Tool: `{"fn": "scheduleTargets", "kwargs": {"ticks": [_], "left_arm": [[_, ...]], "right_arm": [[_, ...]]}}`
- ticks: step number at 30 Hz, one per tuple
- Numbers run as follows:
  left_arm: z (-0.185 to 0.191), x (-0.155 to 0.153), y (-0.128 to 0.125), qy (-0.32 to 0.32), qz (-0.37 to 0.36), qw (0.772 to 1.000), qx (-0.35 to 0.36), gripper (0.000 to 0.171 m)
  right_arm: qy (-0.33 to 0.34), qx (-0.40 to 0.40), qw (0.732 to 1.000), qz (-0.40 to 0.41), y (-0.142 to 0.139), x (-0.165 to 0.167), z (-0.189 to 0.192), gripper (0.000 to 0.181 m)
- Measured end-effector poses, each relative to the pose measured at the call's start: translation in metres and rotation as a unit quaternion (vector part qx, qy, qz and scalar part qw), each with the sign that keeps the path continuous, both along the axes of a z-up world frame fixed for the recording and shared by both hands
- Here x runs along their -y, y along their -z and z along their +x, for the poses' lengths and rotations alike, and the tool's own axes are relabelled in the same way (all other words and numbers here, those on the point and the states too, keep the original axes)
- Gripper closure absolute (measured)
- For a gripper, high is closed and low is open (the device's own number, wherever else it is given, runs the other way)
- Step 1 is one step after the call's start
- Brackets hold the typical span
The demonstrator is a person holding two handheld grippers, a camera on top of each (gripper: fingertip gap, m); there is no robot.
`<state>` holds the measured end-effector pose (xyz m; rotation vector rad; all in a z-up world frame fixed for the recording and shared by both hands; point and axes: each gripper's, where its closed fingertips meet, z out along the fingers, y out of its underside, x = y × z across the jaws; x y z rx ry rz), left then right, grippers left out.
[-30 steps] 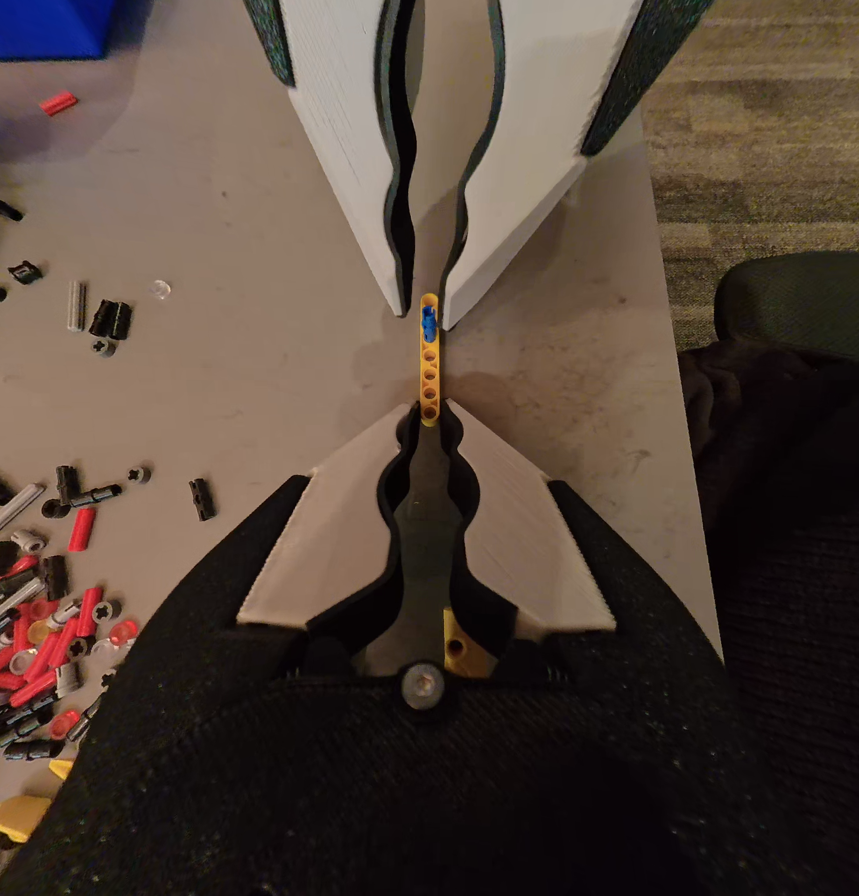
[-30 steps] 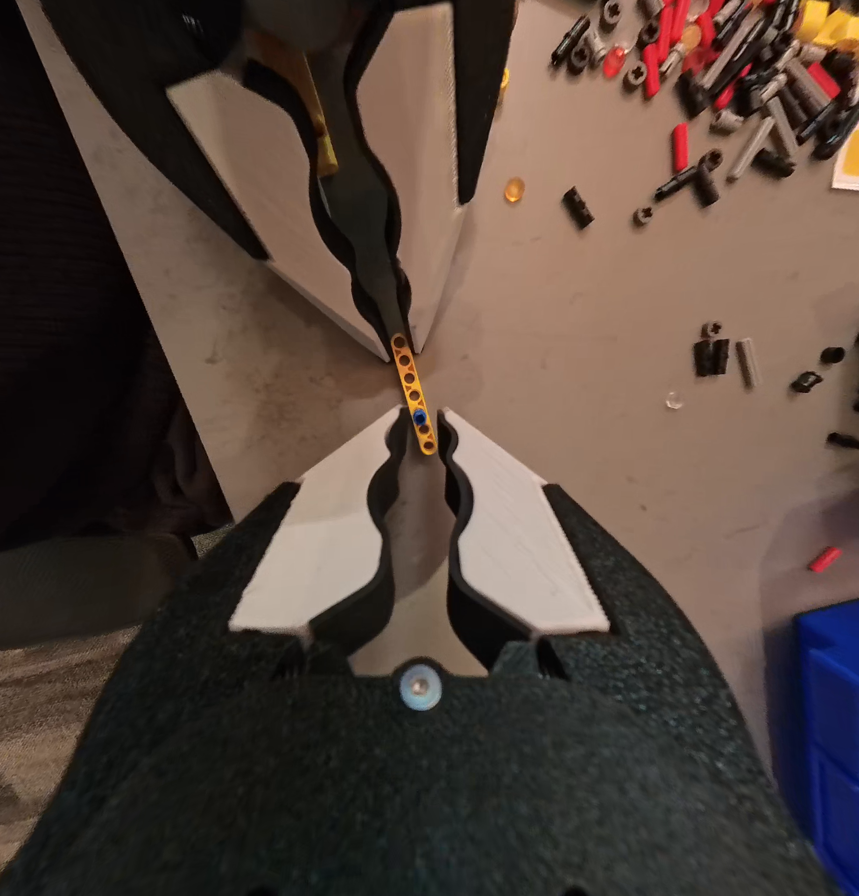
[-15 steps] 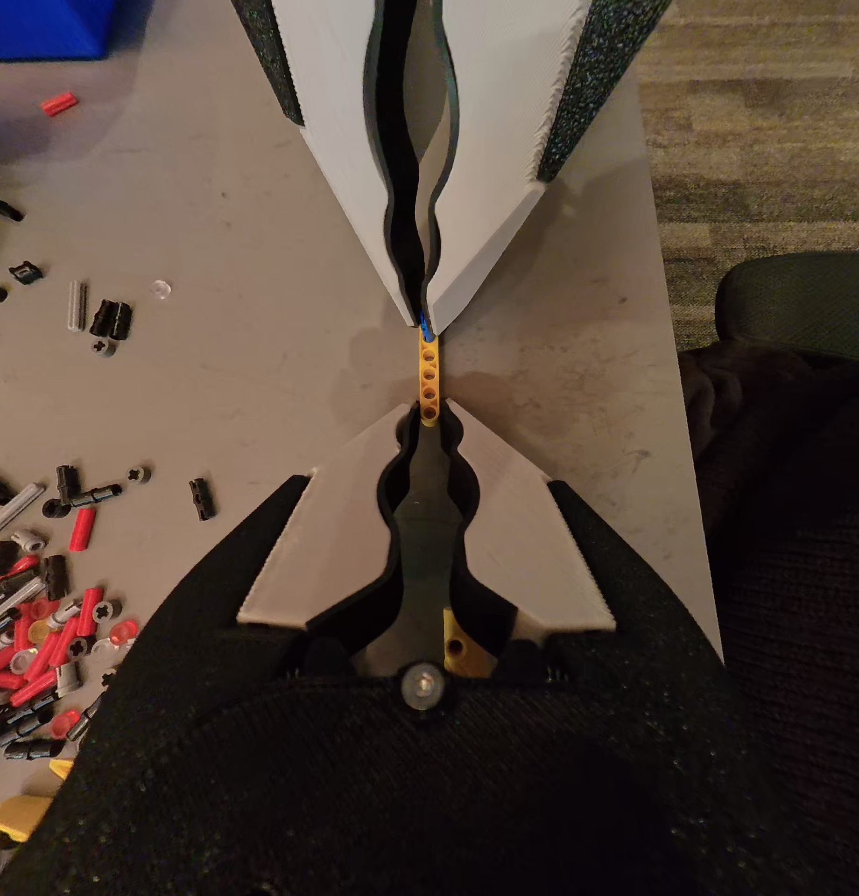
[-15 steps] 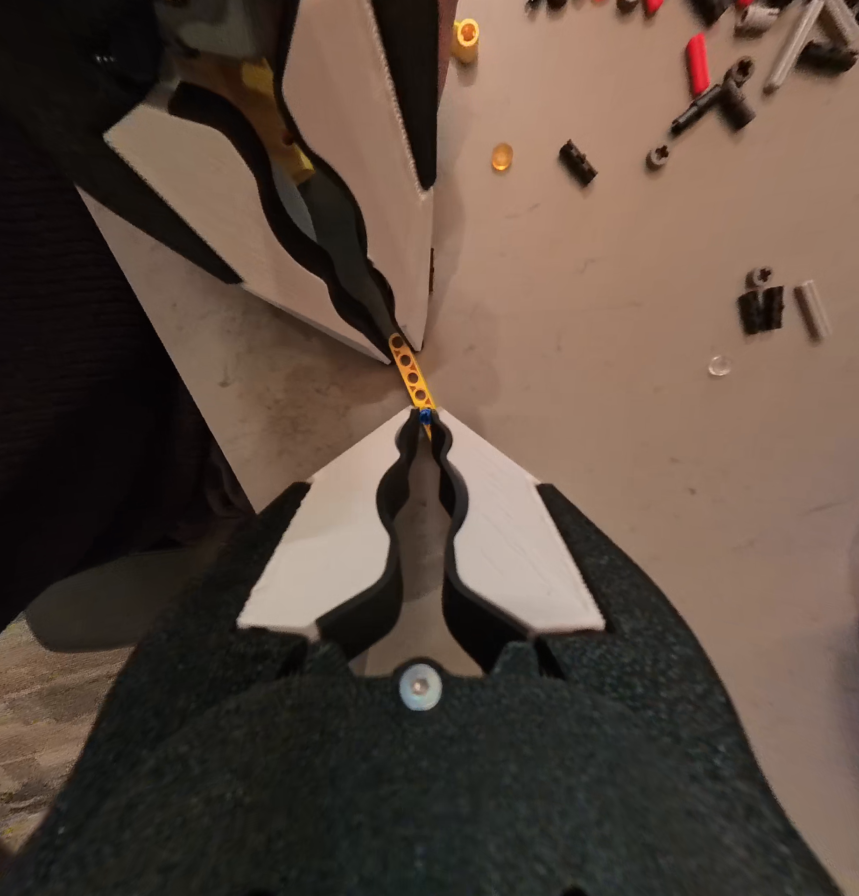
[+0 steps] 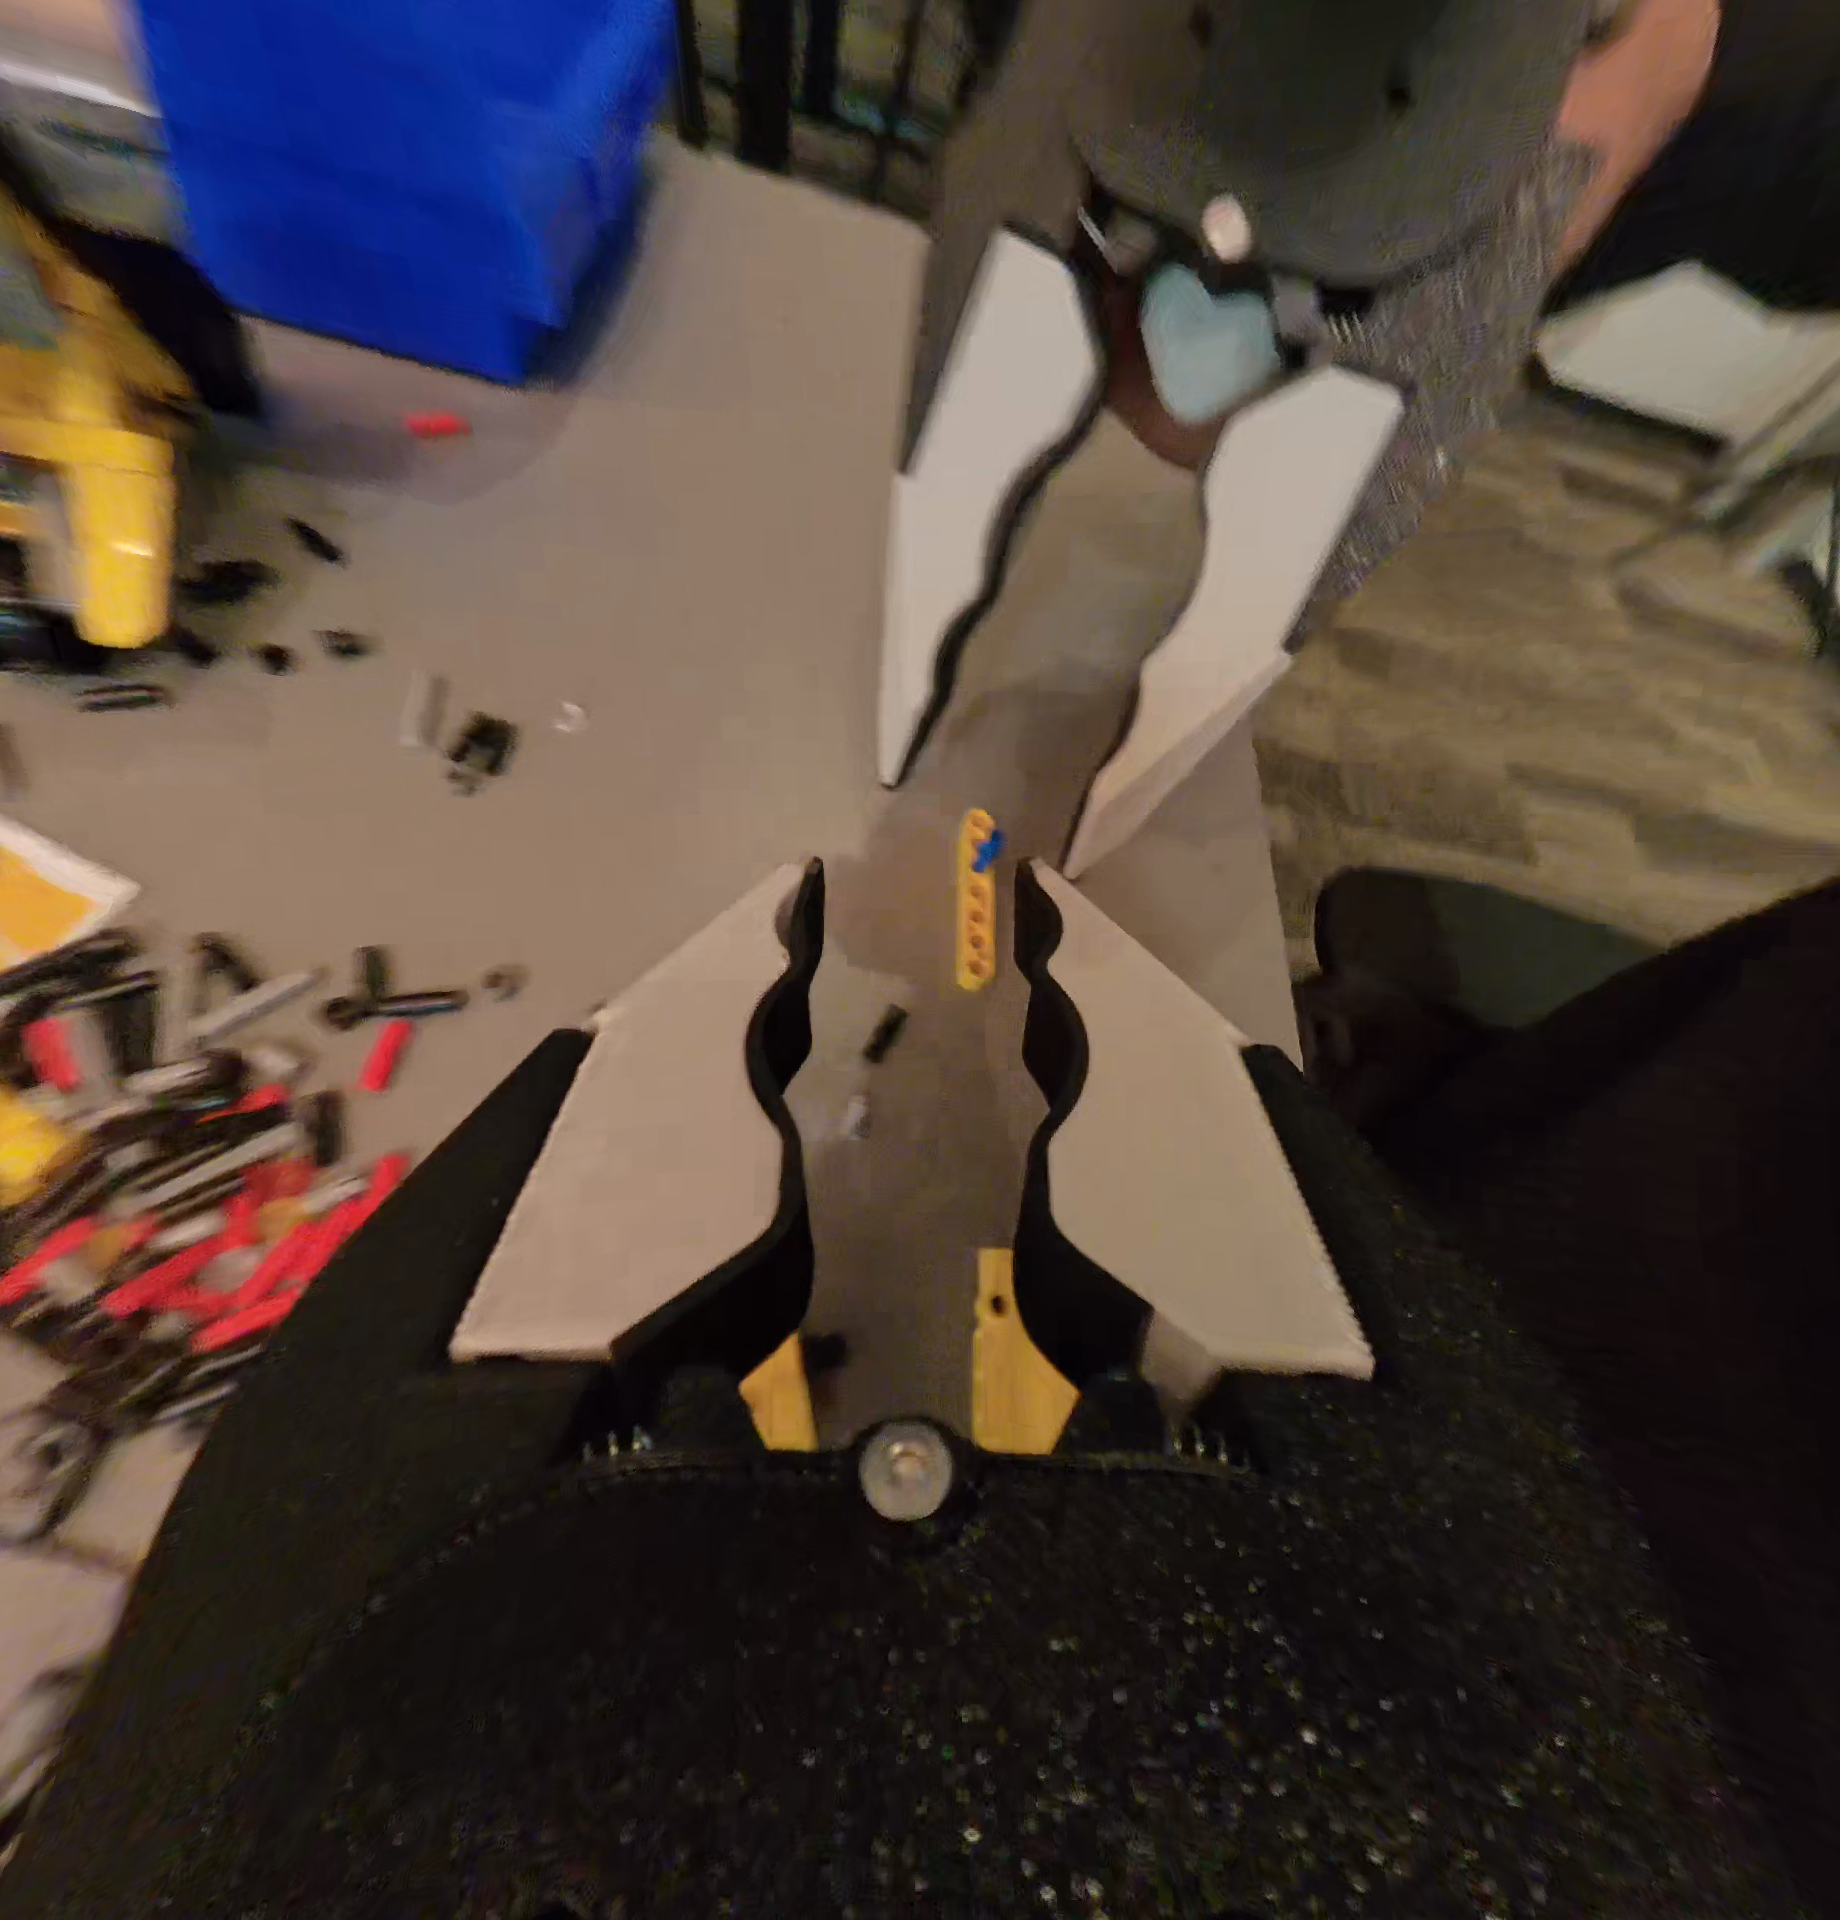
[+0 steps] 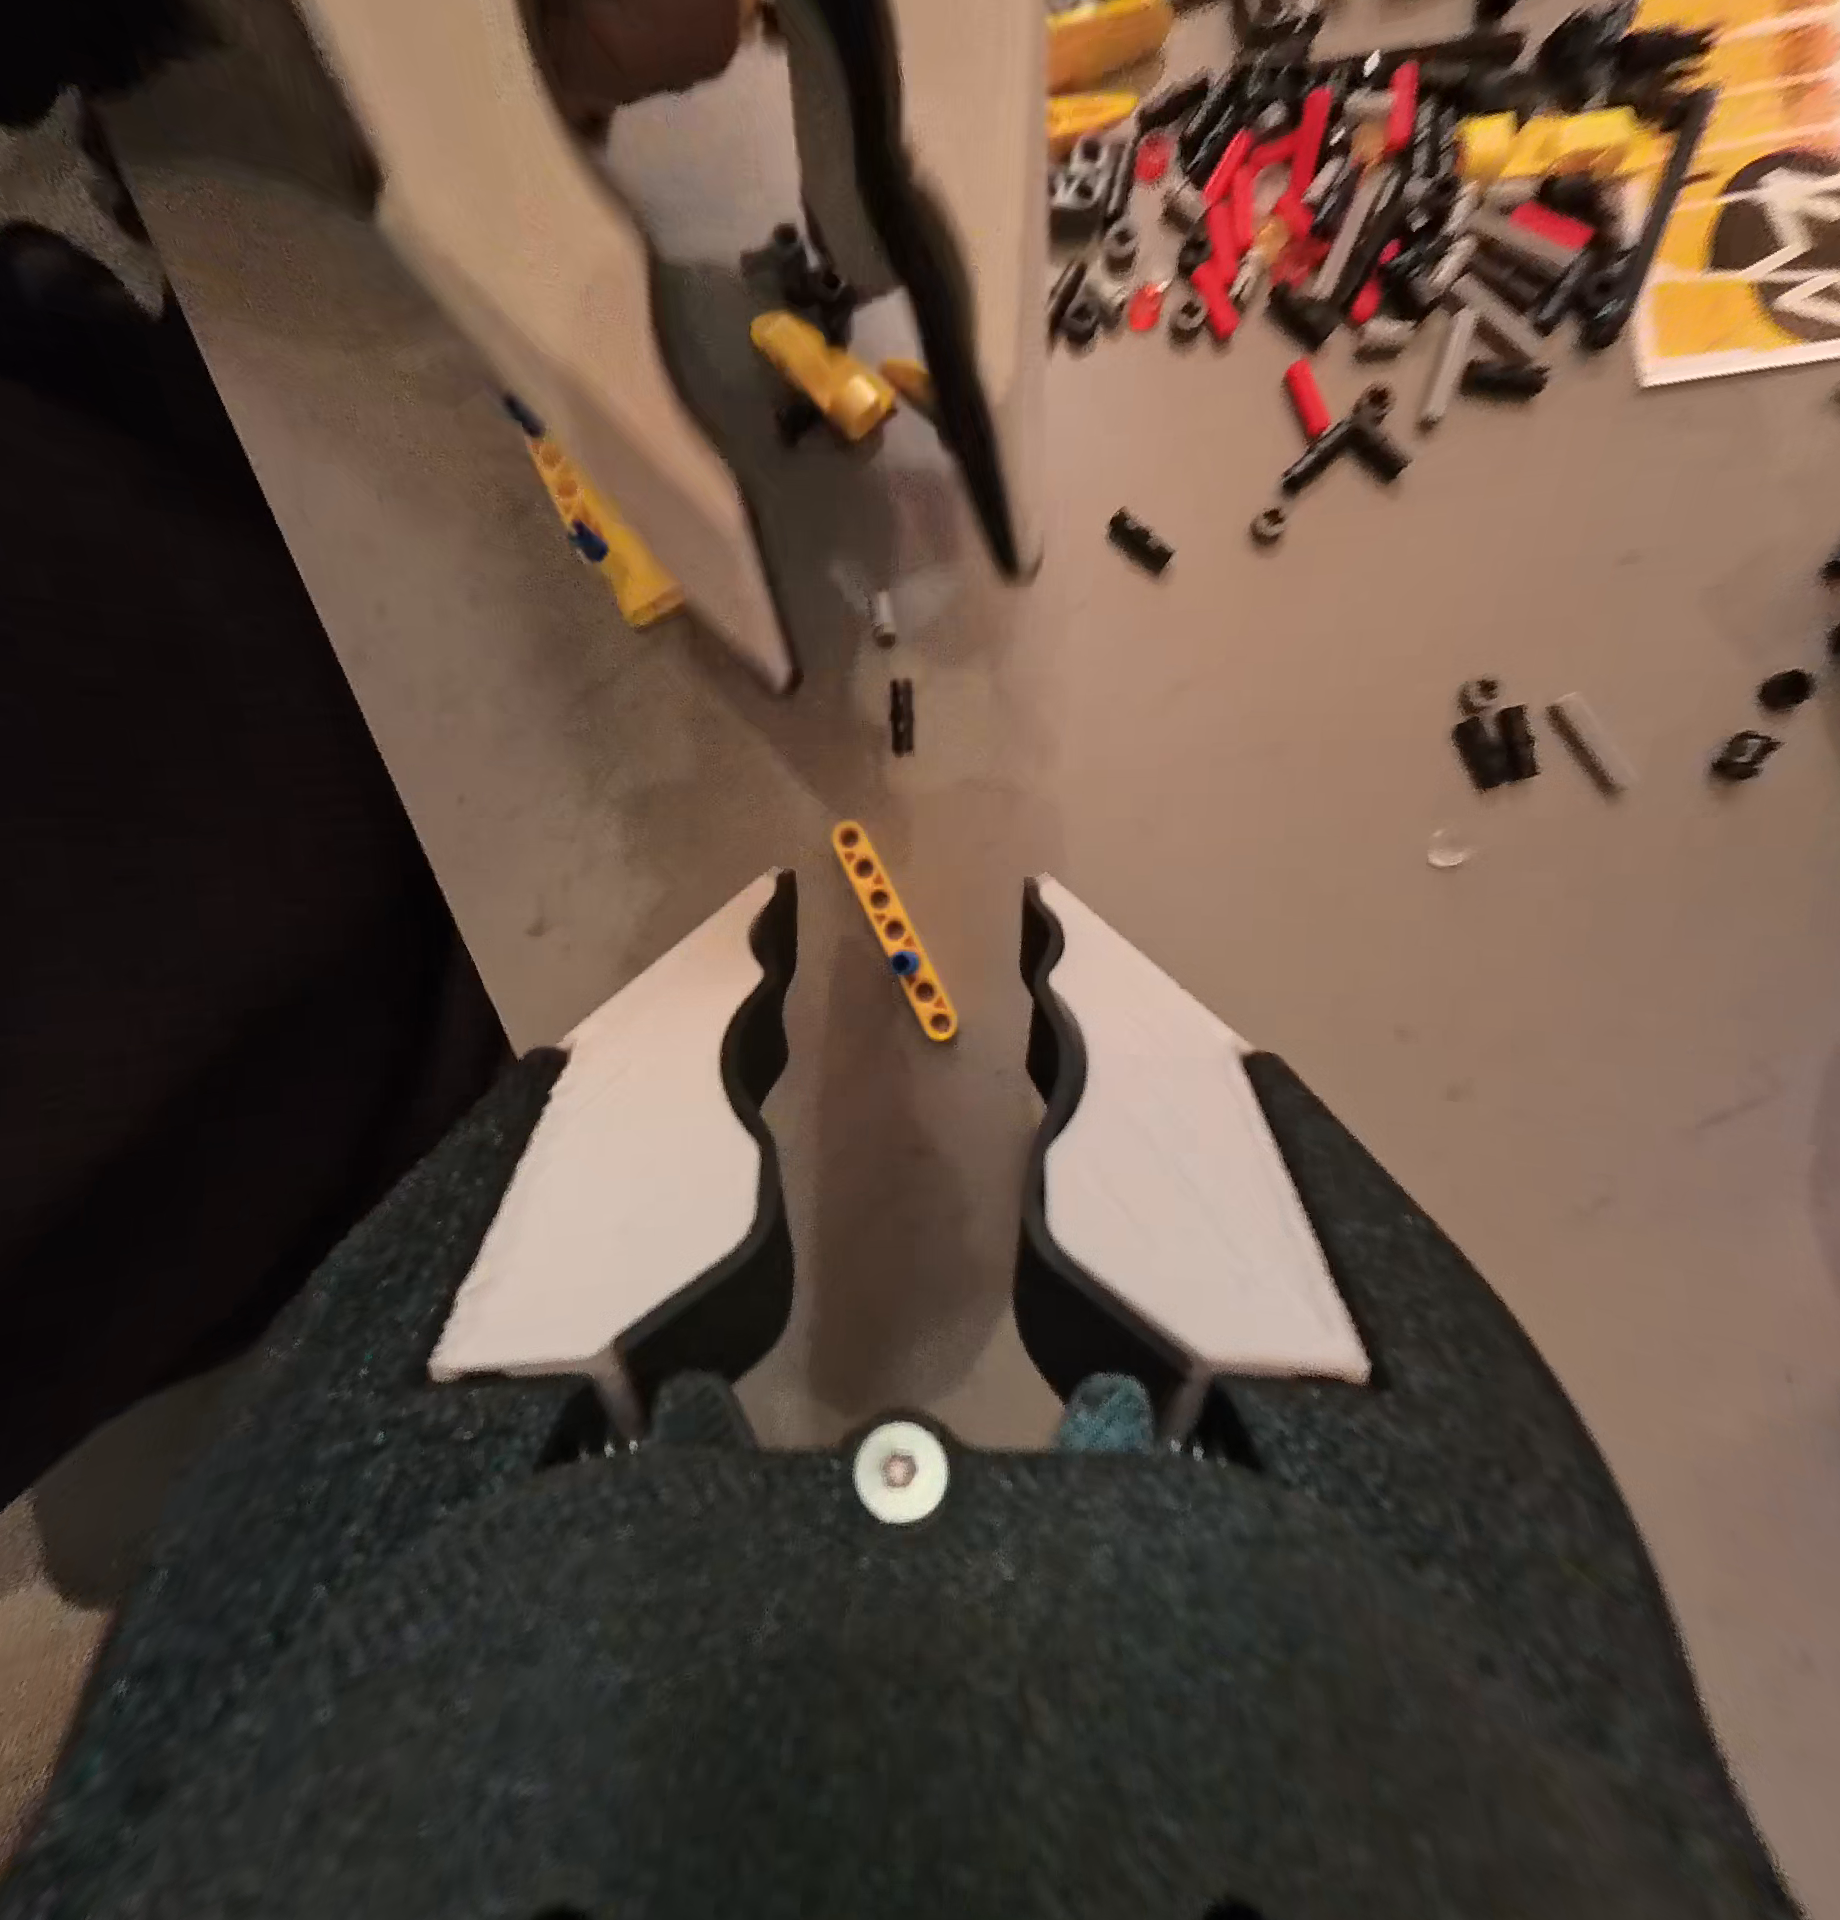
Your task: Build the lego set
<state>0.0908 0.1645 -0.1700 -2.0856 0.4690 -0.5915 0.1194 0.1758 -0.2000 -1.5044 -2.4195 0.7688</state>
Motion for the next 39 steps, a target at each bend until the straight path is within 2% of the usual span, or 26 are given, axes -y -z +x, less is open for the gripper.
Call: {"fn": "scheduleTargets", "kwargs": {"ticks": [4, 6, 8, 10, 13, 17, 22, 25, 28, 33, 39], "left_arm": [[-0.072, -0.004, -0.046, -0.120, 0.052, 0.990, 0.060, 0.140], [-0.110, 0.006, -0.063, -0.167, 0.083, 0.979, 0.076, 0.152], [-0.149, 0.021, -0.067, -0.219, 0.100, 0.968, 0.066, 0.162], [-0.182, 0.037, -0.061, -0.266, 0.102, 0.957, 0.050, 0.166], [-0.217, 0.058, -0.061, -0.328, 0.127, 0.935, 0.053, 0.171], [-0.234, 0.079, -0.065, -0.353, 0.137, 0.924, 0.045, 0.171], [-0.259, 0.099, -0.071, -0.403, 0.161, 0.901, -0.014, 0.171], [-0.266, 0.104, -0.060, -0.407, 0.139, 0.903, 0.008, 0.171], [-0.271, 0.110, -0.066, -0.414, 0.151, 0.898, 0.022, 0.171], [-0.267, 0.110, -0.068, -0.405, 0.153, 0.900, 0.038, 0.165], [-0.267, 0.109, -0.066, -0.413, 0.152, 0.898, -0.011, 0.163]], "right_arm": [[0.020, -0.037, 0.999, -0.022, -0.014, -0.001, -0.009, 0.138], [0.035, -0.041, 0.995, -0.079, -0.022, 0.011, -0.015, 0.137], [0.045, -0.041, 0.988, -0.144, -0.032, 0.025, -0.021, 0.137], [0.045, -0.037, 0.983, -0.172, -0.035, 0.034, -0.028, 0.138], [0.018, -0.033, 0.990, -0.135, -0.027, 0.040, -0.039, 0.149], [-0.023, -0.060, 0.993, -0.098, -0.025, 0.059, -0.075, 0.155], [-0.063, -0.141, 0.986, -0.065, -0.032, 0.098, -0.149, 0.156], [-0.077, -0.134, 0.988, 0.021, -0.011, 0.104, -0.182, 0.159], [-0.107, -0.116, 0.983, 0.096, 0.015, 0.111, -0.197, 0.164], [-0.096, -0.101, 0.989, 0.058, 0.018, 0.119, -0.208, 0.164], [-0.098, -0.110, 0.988, 0.048, 0.016, 0.134, -0.213, 0.166]]}}
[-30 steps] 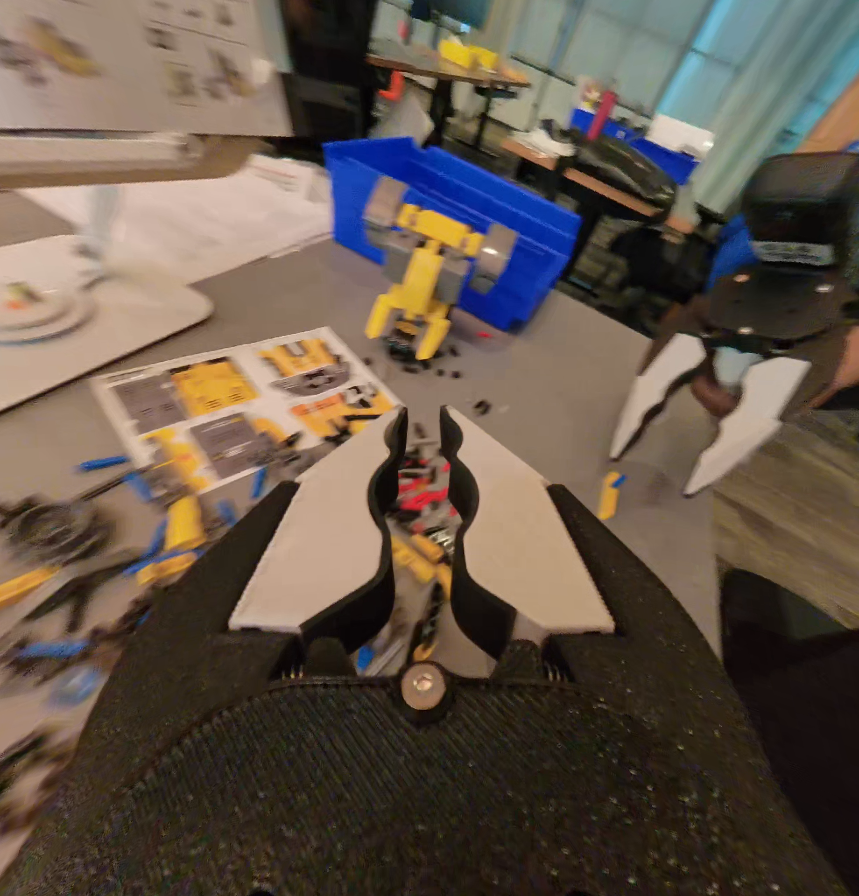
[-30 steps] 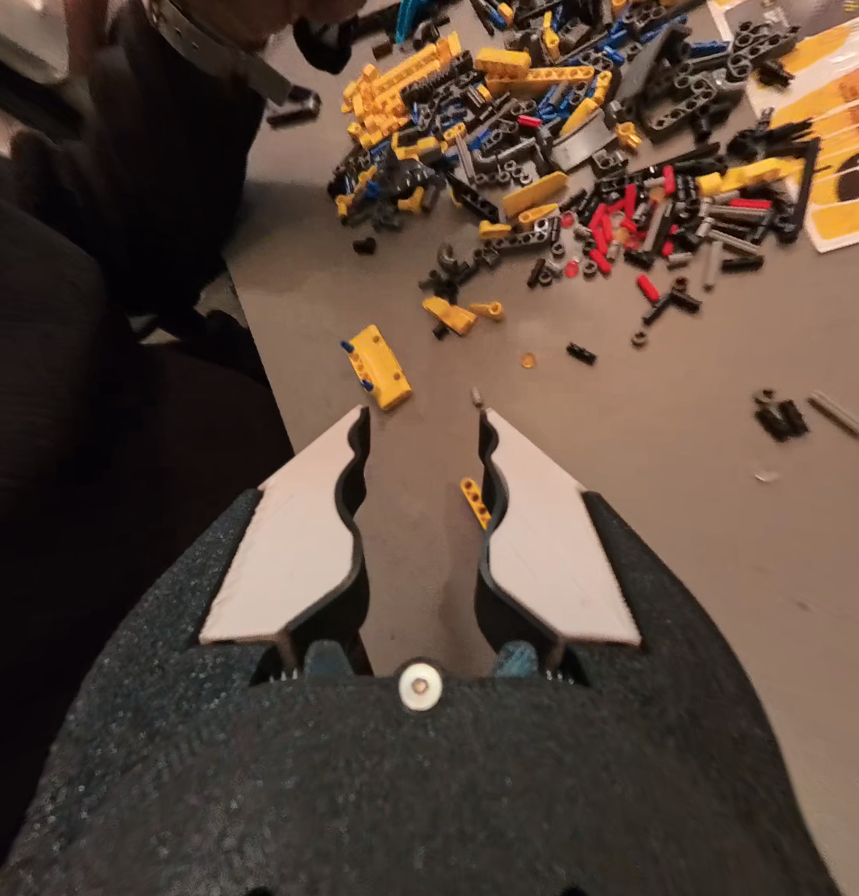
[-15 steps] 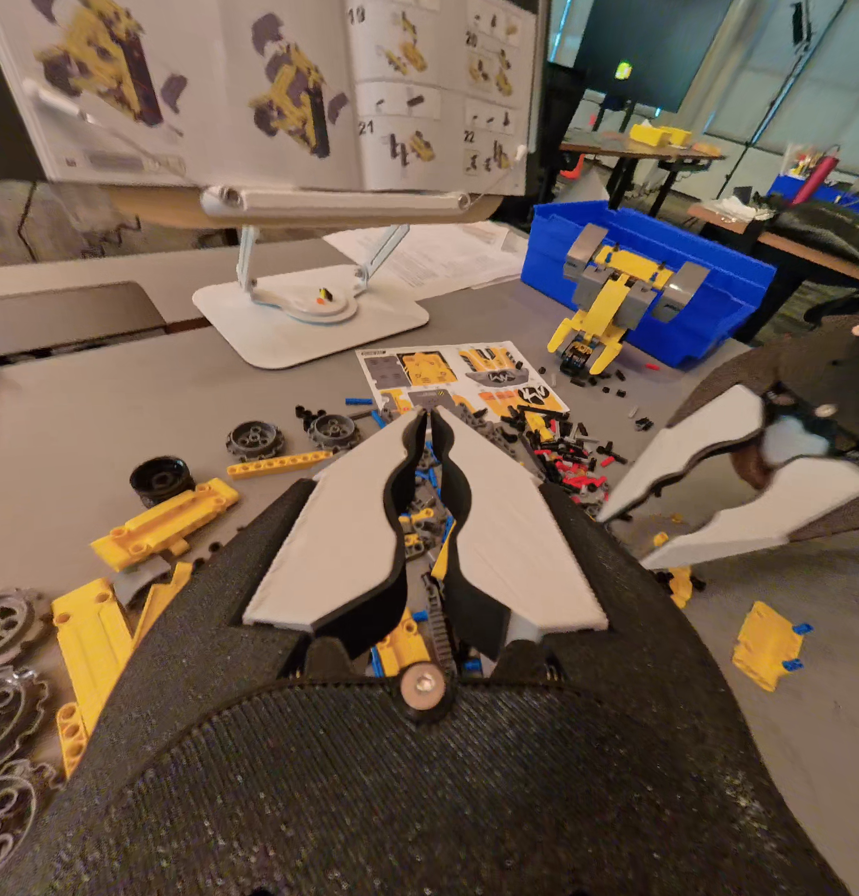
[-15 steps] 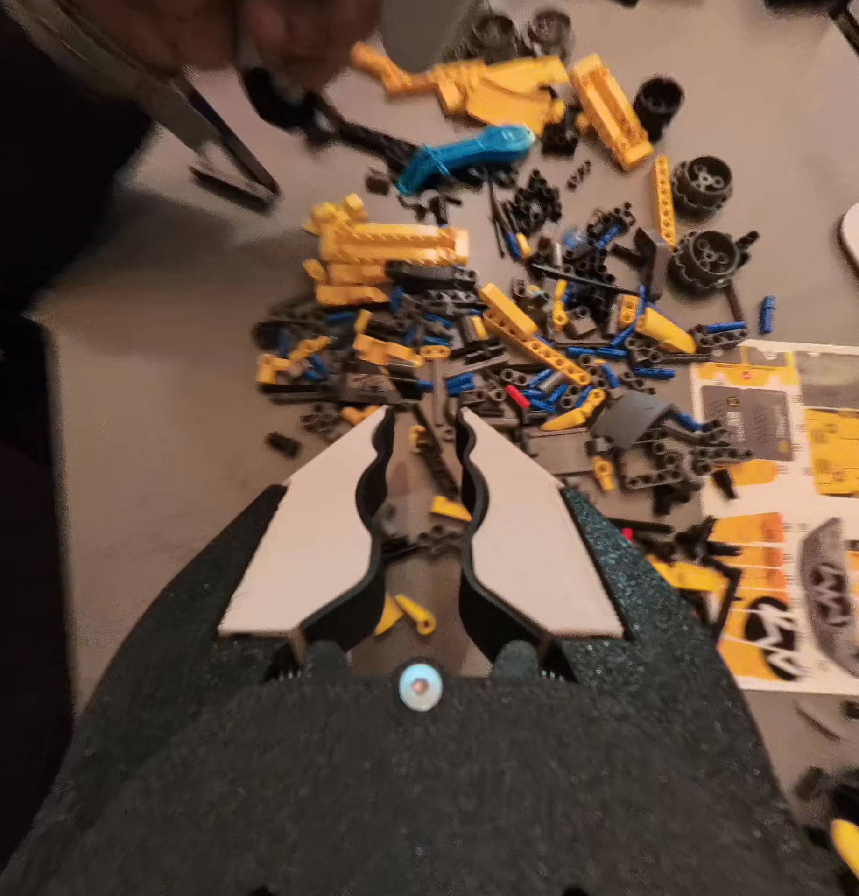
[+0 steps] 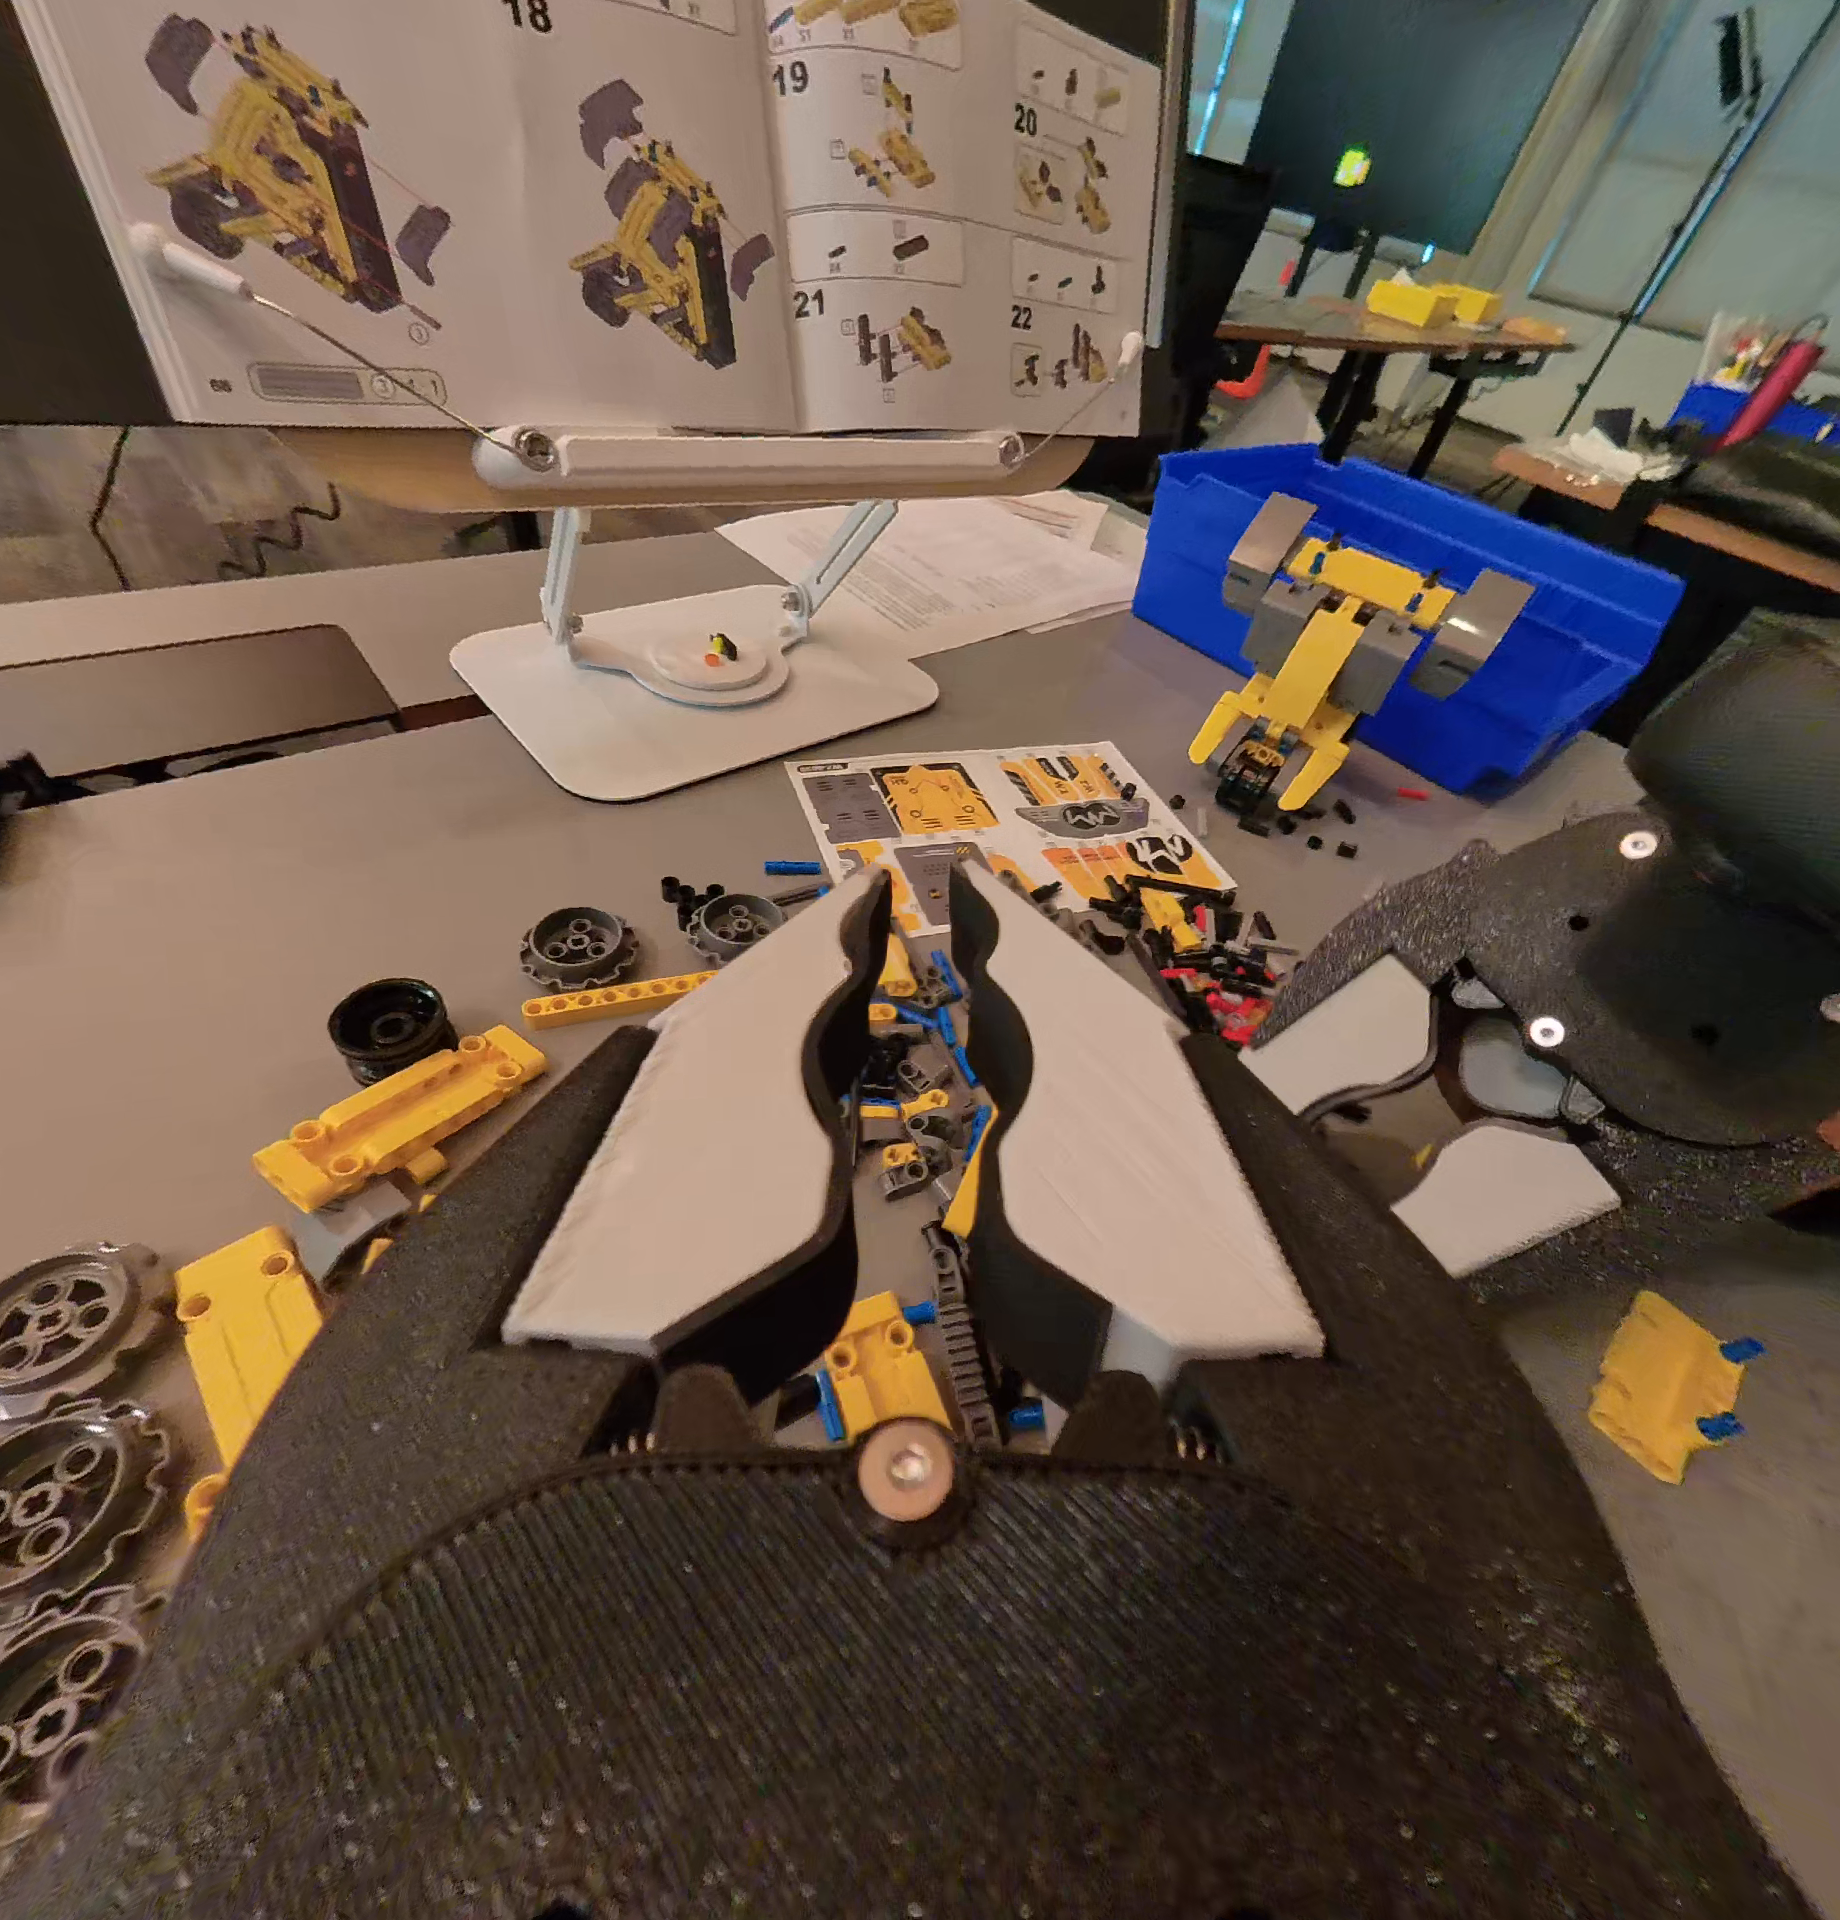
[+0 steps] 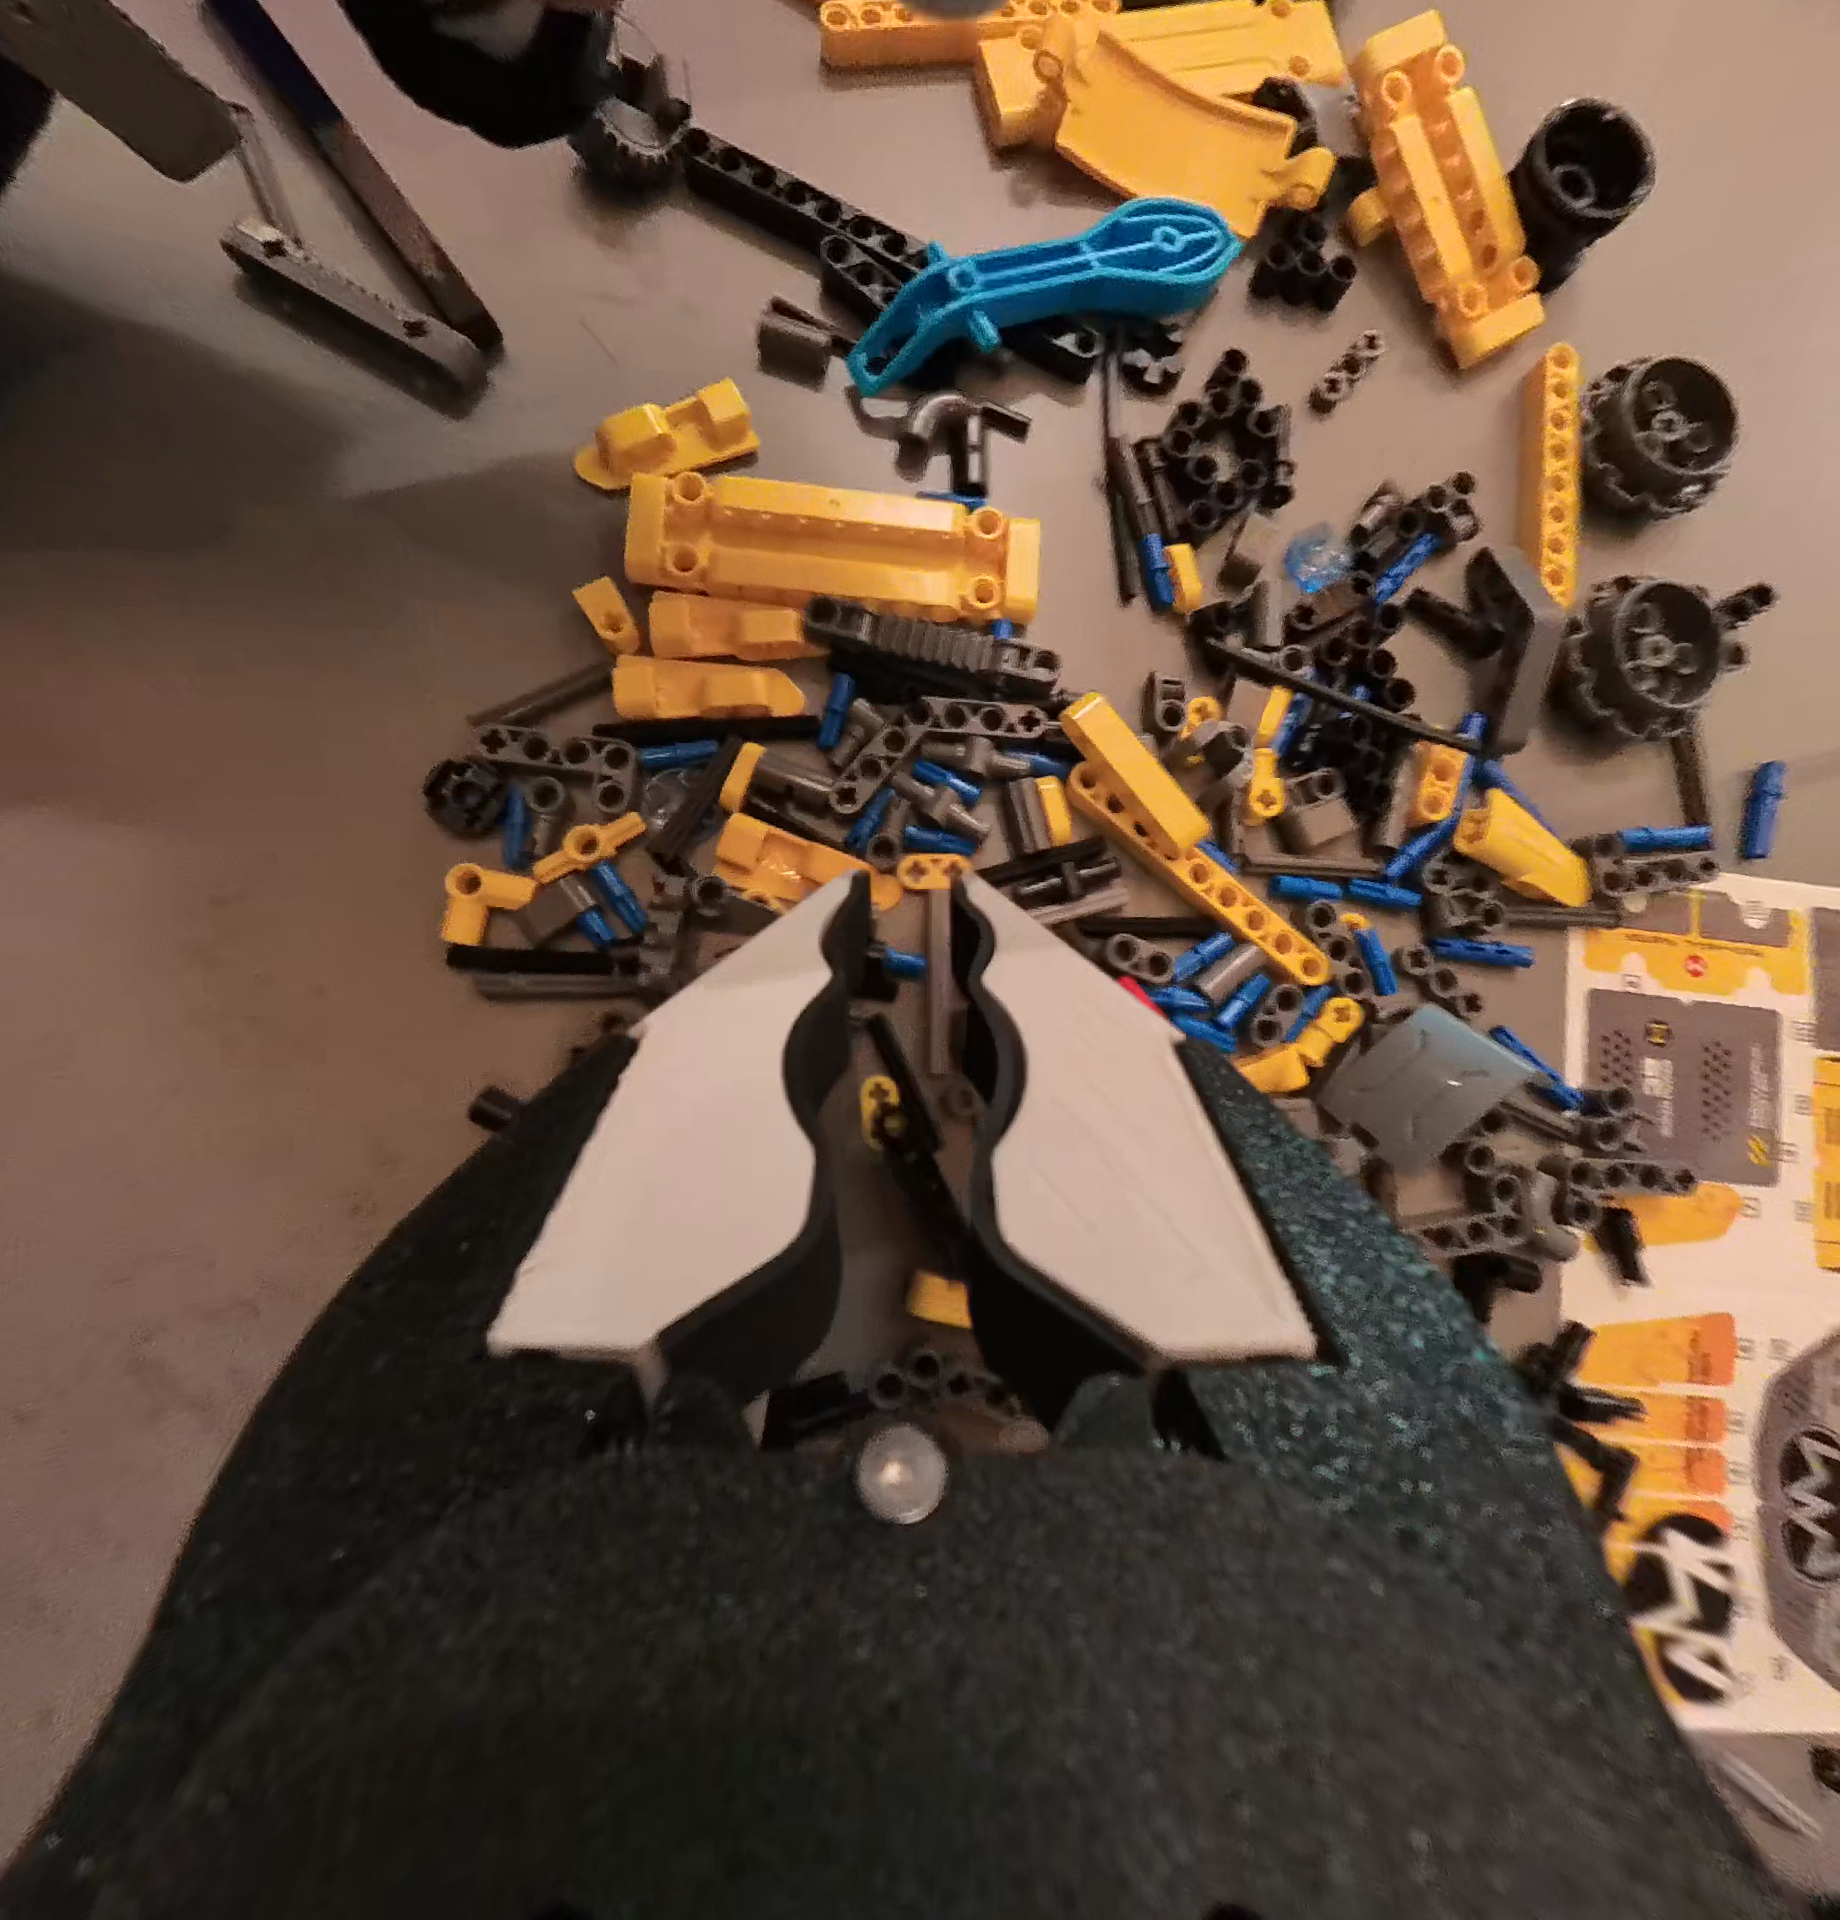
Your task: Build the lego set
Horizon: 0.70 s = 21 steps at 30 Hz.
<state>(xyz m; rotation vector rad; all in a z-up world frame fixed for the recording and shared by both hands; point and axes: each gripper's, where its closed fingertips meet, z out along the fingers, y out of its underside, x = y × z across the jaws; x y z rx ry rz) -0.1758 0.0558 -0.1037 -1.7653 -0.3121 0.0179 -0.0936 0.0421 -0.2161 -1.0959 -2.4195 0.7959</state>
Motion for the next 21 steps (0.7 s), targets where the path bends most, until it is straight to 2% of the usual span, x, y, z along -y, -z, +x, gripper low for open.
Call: {"fn": "scheduleTargets", "kwargs": {"ticks": [3, 5, 8, 10, 13, 20, 21], "left_arm": [[-0.009, 0.004, 0.001, -0.023, -0.008, 1.000, -0.005, 0.169], [-0.028, 0.012, 0.004, -0.073, -0.020, 0.997, -0.002, 0.171], [-0.049, 0.023, 0.013, -0.123, -0.050, 0.991, -0.005, 0.171], [-0.057, 0.028, 0.014, -0.141, -0.055, 0.988, -0.009, 0.171], [-0.062, 0.033, 0.013, -0.148, -0.051, 0.988, -0.001, 0.171], [-0.060, 0.034, 0.011, -0.134, -0.043, 0.990, 0.005, 0.171], [-0.060, 0.034, 0.012, -0.134, -0.043, 0.990, 0.003, 0.166]], "right_arm": [[0.027, -0.025, 0.999, 0.033, -0.009, -0.020, -0.013, 0.168], [0.054, -0.025, 0.998, 0.027, -0.014, -0.035, -0.020, 0.168], [0.089, 0.008, 0.996, -0.014, -0.004, -0.047, -0.019, 0.166], [0.104, 0.013, 0.994, -0.013, 0.002, -0.055, -0.018, 0.166], [0.116, -0.002, 0.993, -0.009, -0.004, -0.065, -0.017, 0.166], [0.118, -0.012, 0.992, -0.037, -0.019, -0.060, -0.017, 0.167], [0.116, -0.013, 0.992, -0.039, -0.021, -0.060, -0.020, 0.167]]}}
